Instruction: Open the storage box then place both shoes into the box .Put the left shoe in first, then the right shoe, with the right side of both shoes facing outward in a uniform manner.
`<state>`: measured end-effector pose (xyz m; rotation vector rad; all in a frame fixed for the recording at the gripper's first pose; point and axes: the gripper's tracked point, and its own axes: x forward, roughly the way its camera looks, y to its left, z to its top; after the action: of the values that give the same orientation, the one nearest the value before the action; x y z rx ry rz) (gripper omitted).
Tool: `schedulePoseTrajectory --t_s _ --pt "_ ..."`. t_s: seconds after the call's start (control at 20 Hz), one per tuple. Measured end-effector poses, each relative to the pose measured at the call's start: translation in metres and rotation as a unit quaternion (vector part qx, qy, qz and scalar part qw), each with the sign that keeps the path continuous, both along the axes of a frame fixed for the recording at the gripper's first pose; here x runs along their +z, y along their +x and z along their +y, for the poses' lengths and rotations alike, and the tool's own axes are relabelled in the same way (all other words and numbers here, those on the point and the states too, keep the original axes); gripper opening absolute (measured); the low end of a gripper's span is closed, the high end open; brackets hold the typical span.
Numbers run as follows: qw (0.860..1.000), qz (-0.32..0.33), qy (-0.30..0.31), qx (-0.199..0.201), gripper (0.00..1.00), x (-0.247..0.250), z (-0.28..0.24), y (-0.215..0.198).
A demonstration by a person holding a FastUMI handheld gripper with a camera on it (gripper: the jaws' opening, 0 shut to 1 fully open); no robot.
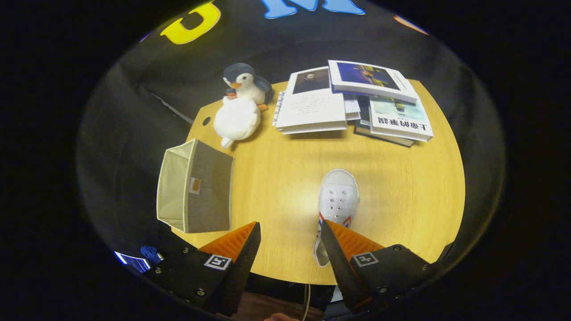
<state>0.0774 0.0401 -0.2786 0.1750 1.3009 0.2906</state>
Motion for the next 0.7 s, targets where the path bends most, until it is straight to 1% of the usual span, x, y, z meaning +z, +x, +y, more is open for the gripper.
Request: schedulePoseTrajectory --t_s 0.15,0.35,0.5,0.7 --pt "1.0 0.02 -0.005 -0.02 0.84 -0.019 -0.02 -0.006" --pt "0.999 0.041 -0.018 -0.027 0.84 -0.043 -0.035 -0.013" --pt "0.997 0.059 -0.043 -0.018 0.84 -0.066 -0.047 -0.02" --pt "0.994 0.078 -0.075 0.006 0.84 -0.091 -0.057 -0.026"
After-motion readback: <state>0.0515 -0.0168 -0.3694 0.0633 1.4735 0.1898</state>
